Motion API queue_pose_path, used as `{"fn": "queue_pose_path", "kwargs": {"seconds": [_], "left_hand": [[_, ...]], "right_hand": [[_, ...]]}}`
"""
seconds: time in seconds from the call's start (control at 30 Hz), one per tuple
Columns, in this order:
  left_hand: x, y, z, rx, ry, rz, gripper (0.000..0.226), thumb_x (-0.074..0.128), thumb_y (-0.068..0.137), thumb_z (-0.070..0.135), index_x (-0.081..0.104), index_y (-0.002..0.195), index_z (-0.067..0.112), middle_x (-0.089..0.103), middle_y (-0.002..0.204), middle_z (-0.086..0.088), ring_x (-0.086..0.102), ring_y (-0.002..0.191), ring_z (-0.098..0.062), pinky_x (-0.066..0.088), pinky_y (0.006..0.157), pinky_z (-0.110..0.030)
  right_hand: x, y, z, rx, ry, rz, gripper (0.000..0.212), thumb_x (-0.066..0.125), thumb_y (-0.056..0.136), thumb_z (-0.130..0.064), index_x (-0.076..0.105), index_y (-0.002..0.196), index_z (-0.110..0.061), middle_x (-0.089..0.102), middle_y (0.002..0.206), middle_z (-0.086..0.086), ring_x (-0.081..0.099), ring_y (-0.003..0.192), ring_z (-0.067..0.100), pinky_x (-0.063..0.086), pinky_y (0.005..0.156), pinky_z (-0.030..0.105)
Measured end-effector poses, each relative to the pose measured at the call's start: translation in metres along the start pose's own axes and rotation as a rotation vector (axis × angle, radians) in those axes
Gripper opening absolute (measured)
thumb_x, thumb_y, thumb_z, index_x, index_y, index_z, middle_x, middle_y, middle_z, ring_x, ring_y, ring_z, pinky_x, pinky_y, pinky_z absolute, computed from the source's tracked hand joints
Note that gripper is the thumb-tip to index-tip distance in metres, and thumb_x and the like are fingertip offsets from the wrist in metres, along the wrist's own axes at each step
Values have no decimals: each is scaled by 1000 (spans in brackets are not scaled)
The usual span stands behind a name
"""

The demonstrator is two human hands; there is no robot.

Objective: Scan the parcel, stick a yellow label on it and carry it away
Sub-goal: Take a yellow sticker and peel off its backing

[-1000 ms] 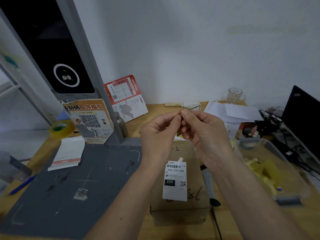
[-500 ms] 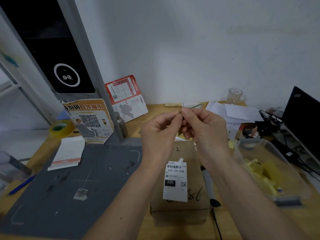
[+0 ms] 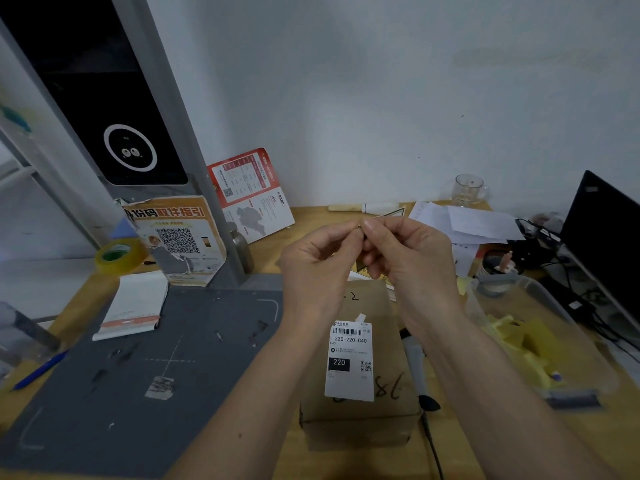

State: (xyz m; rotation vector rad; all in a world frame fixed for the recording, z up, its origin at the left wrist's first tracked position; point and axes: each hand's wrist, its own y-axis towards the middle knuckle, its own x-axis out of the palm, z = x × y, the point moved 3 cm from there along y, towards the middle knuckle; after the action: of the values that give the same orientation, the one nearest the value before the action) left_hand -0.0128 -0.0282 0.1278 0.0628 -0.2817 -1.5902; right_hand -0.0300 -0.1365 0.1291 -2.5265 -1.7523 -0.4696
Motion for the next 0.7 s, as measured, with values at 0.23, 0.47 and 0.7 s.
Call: {"fn": "queue_pose_path", "kwargs": {"seconds": [0.23, 0.47, 0.7], "left_hand": [[2, -2, 1, 4, -11, -22, 19, 67, 84, 7, 76, 80, 23, 74, 70, 9, 67, 71, -4, 52, 67, -14], [4, -5, 4, -8, -33, -22, 25, 66, 84, 3, 75, 76, 25, 72, 66, 11, 66, 67, -1, 50, 62, -11], [6, -7, 4, -6, -32, -26, 22, 66, 85, 3, 75, 78, 22, 72, 68, 8, 66, 67, -3, 49, 60, -10]], "right_hand": [[-1, -1, -1, 10, 23, 0, 17, 65, 84, -7, 67, 68, -9, 60, 52, -1, 52, 46, 11, 43, 43, 21], [-3, -2, 2, 46, 73, -8, 18, 62, 87, -12, 66, 71, -6, 59, 53, 1, 52, 46, 12, 42, 44, 22], [-4, -2, 3, 49, 56, -2, 14, 65, 85, -9, 67, 71, -5, 60, 53, 1, 52, 47, 12, 42, 43, 22]]}}
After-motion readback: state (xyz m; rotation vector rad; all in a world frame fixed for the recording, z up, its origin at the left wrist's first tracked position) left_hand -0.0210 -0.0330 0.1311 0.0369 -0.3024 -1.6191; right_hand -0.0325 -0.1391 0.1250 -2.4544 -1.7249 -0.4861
